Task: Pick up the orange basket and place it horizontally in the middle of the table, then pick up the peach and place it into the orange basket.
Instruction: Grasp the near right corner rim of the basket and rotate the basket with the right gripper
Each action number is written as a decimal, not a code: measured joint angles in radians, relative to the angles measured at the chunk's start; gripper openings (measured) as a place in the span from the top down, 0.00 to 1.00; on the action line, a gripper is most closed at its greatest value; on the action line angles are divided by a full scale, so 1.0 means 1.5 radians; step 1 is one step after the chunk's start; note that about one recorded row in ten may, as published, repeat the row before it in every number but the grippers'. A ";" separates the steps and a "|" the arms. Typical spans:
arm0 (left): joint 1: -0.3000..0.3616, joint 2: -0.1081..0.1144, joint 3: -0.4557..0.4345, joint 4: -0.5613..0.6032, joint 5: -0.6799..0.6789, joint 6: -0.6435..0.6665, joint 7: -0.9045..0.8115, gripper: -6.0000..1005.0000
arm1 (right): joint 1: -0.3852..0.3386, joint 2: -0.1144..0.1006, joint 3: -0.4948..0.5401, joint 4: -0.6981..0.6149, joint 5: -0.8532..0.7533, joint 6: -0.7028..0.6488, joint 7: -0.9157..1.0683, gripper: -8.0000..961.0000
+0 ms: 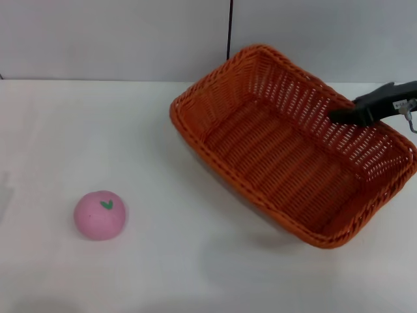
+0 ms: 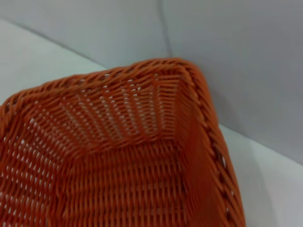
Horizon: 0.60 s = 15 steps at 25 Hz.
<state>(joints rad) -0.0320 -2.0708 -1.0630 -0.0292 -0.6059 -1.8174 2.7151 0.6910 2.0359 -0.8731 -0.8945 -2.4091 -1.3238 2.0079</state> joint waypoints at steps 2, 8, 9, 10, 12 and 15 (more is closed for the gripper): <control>0.000 0.000 0.000 0.000 0.000 0.000 0.000 0.22 | 0.004 0.000 0.000 -0.007 0.002 -0.013 -0.044 0.82; 0.005 0.000 0.000 0.001 0.000 -0.008 0.000 0.23 | 0.008 0.001 0.000 -0.018 0.039 -0.051 -0.210 0.83; 0.006 0.000 0.000 0.001 0.000 -0.010 0.000 0.23 | 0.008 -0.001 0.000 -0.018 0.059 -0.066 -0.280 0.83; 0.007 0.000 0.000 0.000 0.000 -0.013 0.000 0.23 | 0.008 -0.001 0.000 -0.018 0.059 -0.066 -0.280 0.83; 0.008 -0.001 0.001 0.000 0.000 -0.025 0.000 0.23 | 0.013 -0.005 0.002 -0.017 0.077 -0.080 -0.359 0.83; 0.011 -0.001 0.004 0.000 0.000 -0.031 0.000 0.23 | 0.021 -0.008 0.001 -0.015 0.080 -0.091 -0.395 0.83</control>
<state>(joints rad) -0.0162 -2.0722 -1.0563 -0.0298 -0.6059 -1.8644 2.7151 0.7229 2.0241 -0.8721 -0.9171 -2.2889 -1.4597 1.4160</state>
